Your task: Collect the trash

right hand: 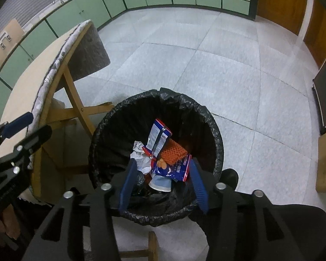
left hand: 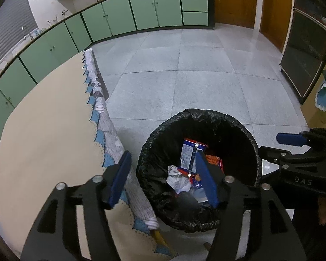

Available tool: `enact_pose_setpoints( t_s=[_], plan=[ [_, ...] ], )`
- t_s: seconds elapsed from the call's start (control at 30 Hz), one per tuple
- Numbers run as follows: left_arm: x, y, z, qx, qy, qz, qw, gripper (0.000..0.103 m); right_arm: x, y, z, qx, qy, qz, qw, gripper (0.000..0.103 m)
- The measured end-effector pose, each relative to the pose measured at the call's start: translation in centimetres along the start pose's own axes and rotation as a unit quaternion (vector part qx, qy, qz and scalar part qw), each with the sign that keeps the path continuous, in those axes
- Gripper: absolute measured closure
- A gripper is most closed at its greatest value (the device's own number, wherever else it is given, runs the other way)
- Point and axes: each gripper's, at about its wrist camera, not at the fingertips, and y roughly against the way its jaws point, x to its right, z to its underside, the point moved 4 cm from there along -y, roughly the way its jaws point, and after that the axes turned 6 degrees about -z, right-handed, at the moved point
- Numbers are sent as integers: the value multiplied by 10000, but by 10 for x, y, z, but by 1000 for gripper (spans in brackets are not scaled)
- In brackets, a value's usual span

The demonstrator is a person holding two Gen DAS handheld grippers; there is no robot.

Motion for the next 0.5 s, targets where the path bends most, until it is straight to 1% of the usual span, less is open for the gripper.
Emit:
enact_pose_setpoints(
  t_s=[0.07,0.17,0.27,0.43,0.5],
  plan=[
    [-4,6,1,55,66,-31,10000,34,-3,6,-2,106,32,12,9999,44],
    [-13,14,3,116,209,-65,9997,23,-8,14,-3,229,73,39,9997,37],
    [-21,21,6,116,327,-51,9994,22,-15,22,-4,325,147,73,9993,33],
    [-33,38,12,171,538,16,9984,20,-29,37,-4,452,264,68,9986,32],
    [-39,47,13,233,617,39,9978,17,-34,46,-4,544,299,60,9981,32]
  ],
)
